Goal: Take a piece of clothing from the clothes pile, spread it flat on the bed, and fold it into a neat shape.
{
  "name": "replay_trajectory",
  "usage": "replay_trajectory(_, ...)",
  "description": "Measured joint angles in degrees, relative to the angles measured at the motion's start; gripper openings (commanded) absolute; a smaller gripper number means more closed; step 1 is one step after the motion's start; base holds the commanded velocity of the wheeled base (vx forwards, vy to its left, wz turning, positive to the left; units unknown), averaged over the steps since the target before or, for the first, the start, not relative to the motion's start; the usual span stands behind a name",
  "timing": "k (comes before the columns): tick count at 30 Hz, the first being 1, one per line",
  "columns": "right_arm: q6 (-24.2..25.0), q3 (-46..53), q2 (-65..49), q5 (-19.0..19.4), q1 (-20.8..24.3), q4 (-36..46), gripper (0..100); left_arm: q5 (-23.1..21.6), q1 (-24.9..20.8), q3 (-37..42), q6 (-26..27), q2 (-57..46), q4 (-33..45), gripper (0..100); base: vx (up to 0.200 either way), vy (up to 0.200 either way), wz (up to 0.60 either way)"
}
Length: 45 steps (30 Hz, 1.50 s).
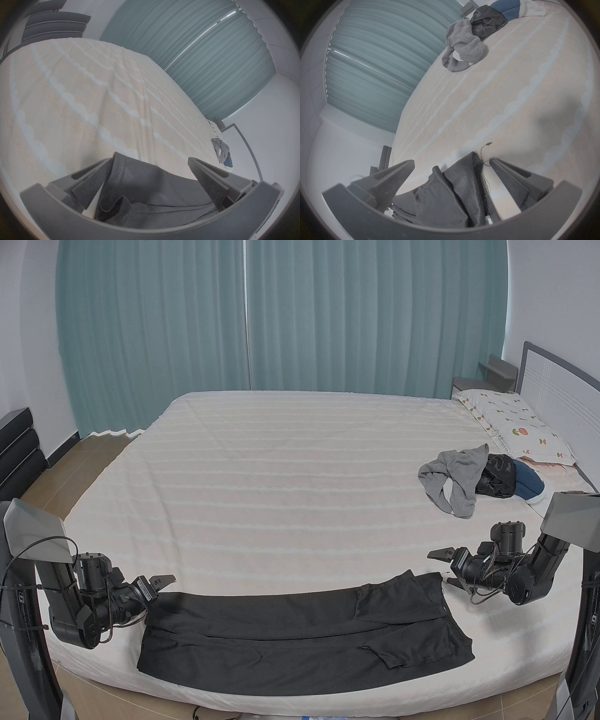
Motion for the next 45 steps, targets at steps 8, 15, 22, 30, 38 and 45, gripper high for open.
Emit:
replay_trajectory(8,0.0,0.1,0.0,0.0,-0.1,-0.2,100,0.7,0.5,1.0,2.9,0.5,-0.3,100,0.000,0.000,0.00)
replay_trajectory(15,0.1,0.0,0.0,0.0,0.0,-0.2,100,0.8,0.2,0.8,3.6,1.4,-0.2,0,0.000,0.000,0.00)
replay_trajectory(22,0.1,0.1,0.0,0.0,0.0,-0.2,100,2.4,0.4,0.6,3.4,1.7,-0.3,0,0.000,0.000,0.00)
replay_trajectory(30,0.1,0.2,0.0,0.0,0.0,-0.2,100,6.9,1.5,0.6,2.7,1.2,-2.4,0,0.000,0.000,0.00)
replay_trajectory(38,0.3,0.2,-0.1,0.0,0.0,-0.2,100,7.4,2.4,0.5,0.5,0.9,-4.2,0,0.000,0.000,0.00)
replay_trajectory(45,0.3,0.2,-0.1,0.0,0.0,-0.2,100,7.3,2.6,0.4,0.5,1.2,-4.2,0,0.000,0.000,0.00)
